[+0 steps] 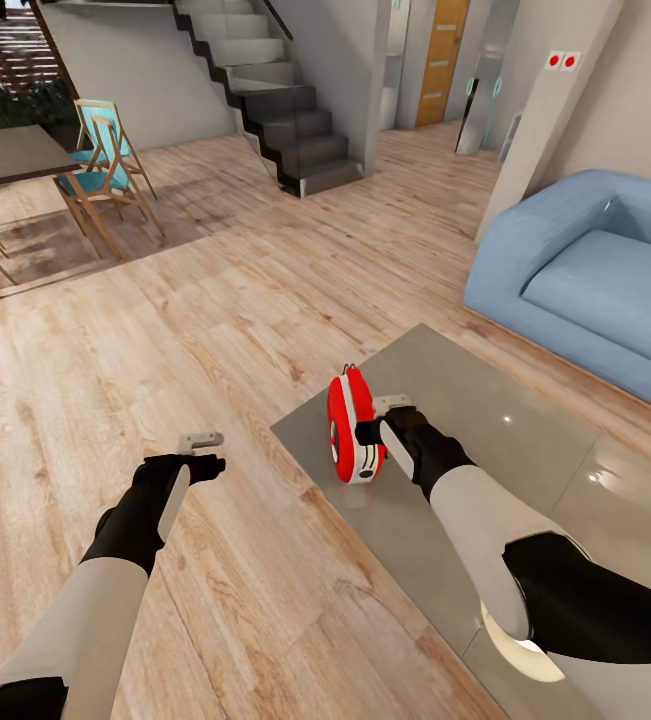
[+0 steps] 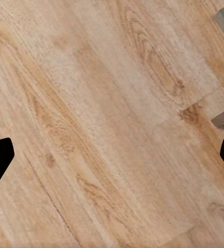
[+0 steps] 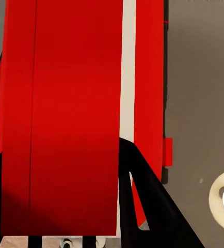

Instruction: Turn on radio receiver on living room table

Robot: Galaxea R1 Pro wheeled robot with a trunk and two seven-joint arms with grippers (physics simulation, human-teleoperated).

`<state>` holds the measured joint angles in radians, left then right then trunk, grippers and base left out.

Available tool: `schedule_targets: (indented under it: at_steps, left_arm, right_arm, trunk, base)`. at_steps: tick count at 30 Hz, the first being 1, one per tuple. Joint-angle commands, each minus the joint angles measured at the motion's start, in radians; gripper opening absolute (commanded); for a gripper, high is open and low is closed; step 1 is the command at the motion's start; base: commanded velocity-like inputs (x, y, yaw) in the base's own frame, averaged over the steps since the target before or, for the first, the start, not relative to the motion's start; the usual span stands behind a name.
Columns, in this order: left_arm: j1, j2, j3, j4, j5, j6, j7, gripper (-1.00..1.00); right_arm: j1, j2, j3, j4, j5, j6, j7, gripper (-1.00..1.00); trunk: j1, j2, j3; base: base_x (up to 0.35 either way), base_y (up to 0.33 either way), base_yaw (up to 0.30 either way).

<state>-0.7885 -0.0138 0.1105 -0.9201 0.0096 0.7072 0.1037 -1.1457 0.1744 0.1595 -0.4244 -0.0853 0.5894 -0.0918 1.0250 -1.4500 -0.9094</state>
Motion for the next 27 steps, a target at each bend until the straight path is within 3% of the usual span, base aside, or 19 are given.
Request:
schedule_targets:
  at_steps: [1,27]
  left_arm:
    - [0.0,0.0,0.0,0.0,0.0,0.0,0.0,1.0]
    - [0.0,0.0,0.0,0.0,0.0,0.0,0.0,1.0]
  right_arm:
    - [0.0,0.0,0.0,-0.001,0.0,0.0,0.0,-1.0]
    - [0.0,0.0,0.0,-0.007,-0.001,0.006,-0.003,-1.0]
  trunk:
    - [0.0,0.0,0.0]
    - [0.0,0.0,0.01]
  base:
    - [0.0,0.0,0.0]
    - [0.0,0.0,0.0]
